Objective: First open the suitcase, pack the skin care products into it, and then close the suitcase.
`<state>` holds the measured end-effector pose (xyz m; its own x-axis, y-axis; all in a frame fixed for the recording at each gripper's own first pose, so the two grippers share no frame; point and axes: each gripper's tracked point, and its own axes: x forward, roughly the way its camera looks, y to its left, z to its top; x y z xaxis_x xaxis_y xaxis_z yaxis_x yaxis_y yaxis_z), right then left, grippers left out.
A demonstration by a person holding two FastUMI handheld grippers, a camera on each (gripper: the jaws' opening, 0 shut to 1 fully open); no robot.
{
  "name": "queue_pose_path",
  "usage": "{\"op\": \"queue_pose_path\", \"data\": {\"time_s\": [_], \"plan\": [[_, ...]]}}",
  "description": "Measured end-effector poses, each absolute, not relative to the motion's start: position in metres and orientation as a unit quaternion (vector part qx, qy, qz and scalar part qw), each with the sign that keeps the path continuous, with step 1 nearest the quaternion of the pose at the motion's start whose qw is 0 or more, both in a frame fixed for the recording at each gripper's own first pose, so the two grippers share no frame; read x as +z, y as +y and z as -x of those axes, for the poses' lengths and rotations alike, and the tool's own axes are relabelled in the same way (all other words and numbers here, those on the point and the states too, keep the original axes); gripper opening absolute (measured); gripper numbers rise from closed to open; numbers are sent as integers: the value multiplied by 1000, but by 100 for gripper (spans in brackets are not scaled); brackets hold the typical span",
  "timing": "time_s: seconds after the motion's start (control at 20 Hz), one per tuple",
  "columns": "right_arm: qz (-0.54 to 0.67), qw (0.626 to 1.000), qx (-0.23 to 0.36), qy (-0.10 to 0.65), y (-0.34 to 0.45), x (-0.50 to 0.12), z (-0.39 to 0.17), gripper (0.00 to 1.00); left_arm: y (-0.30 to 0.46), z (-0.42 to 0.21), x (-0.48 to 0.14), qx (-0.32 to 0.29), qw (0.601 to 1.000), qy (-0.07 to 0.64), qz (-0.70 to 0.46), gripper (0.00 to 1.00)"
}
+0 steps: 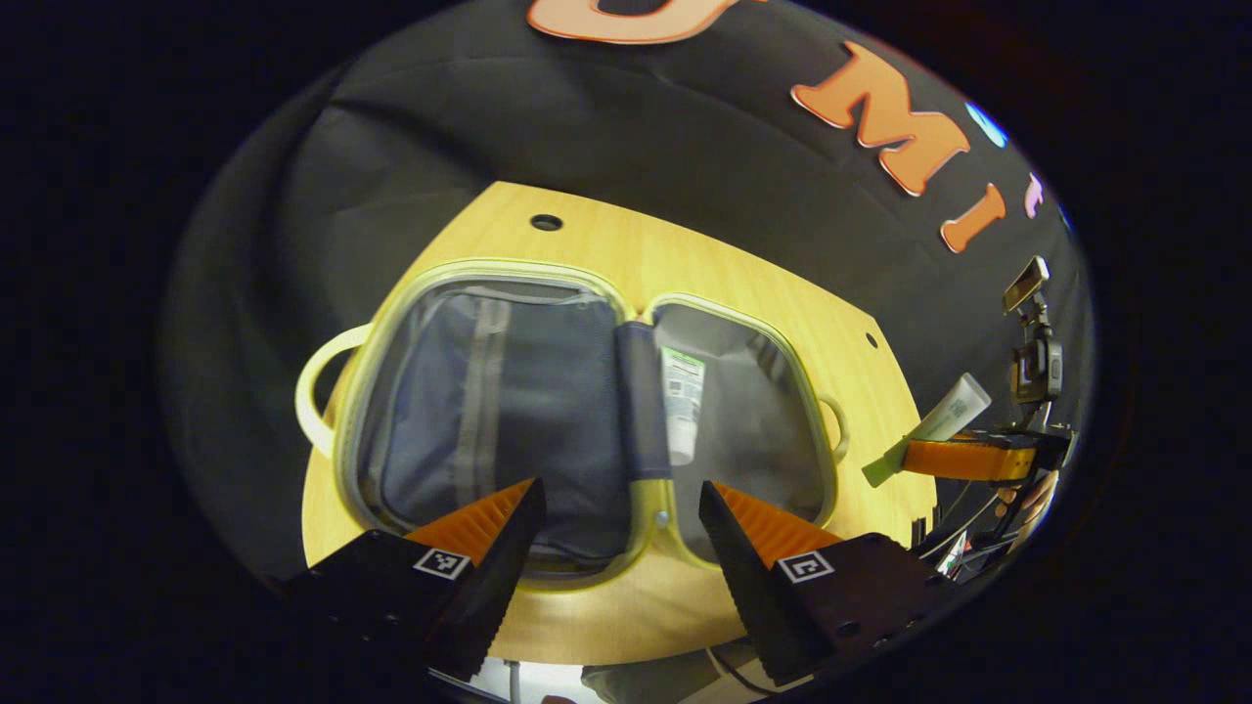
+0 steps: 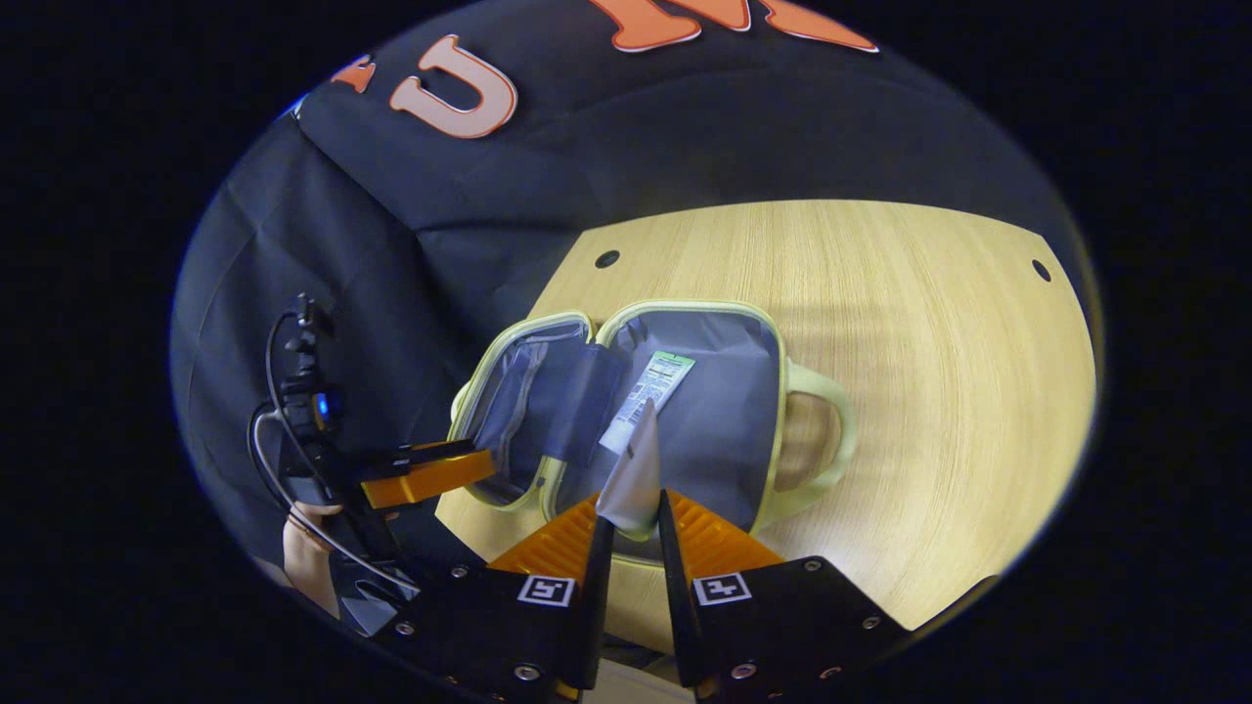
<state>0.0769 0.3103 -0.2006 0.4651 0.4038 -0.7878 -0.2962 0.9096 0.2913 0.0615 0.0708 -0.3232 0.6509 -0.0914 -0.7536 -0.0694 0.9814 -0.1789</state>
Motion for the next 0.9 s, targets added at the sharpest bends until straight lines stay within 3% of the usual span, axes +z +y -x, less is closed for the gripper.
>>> {"op": "queue_pose_path", "data": {"time_s": [0.25,0.35,0.4,0.45,0.5,0.6,0.9], "plan": [[-62,849,176,494,311,-219,-89,33,135,-31,-314,52,909,401,99,98],[-64,854,172,487,309,-213,-91,45,154,-22,-314,72,908,399,106,98],[-67,856,171,483,309,-210,-92,69,164,-19,-315,80,907,398,112,98],[-69,859,171,478,310,-207,-93,69,172,-17,-316,86,906,397,118,98],[-71,862,170,473,310,-207,-94,81,180,-15,-316,92,906,395,123,98],[-71,868,167,462,309,-202,-96,93,198,-15,-315,106,906,391,126,98],[-69,874,160,453,305,-193,-95,96,270,-33,-313,151,904,365,162,98]]}}
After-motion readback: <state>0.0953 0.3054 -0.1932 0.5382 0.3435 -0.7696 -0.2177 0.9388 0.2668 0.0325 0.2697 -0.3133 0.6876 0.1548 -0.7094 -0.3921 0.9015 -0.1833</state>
